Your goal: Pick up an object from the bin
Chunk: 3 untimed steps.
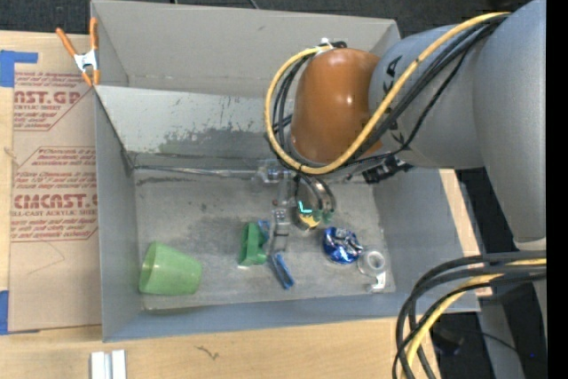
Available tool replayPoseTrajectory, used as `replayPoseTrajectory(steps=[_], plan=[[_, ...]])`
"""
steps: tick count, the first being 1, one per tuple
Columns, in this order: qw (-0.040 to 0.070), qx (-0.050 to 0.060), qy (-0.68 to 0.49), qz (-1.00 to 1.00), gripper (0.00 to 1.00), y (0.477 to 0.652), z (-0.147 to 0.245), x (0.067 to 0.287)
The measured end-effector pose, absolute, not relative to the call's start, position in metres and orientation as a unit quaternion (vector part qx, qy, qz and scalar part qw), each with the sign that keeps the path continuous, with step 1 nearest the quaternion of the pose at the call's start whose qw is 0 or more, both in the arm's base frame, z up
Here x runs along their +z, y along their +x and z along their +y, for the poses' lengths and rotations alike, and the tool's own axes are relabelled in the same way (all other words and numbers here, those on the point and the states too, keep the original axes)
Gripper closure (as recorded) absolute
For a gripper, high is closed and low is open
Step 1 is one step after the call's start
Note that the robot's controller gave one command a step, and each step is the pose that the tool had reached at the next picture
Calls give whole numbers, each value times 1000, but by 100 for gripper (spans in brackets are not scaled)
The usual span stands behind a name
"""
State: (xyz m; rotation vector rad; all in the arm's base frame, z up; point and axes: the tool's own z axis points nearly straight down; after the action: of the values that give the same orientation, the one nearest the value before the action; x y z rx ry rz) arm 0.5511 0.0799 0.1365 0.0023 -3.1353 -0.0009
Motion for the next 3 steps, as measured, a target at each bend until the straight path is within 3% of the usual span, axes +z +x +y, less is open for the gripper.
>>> replayPoseTrajectory(steps=[1, 2, 3], plan=[[-1, -1, 0, -1000, 100, 553, 79, 141], [-1, -1, 0, -1000, 0, 553, 79, 141], [4, 0, 14, -1000, 0, 535, 69, 66]])
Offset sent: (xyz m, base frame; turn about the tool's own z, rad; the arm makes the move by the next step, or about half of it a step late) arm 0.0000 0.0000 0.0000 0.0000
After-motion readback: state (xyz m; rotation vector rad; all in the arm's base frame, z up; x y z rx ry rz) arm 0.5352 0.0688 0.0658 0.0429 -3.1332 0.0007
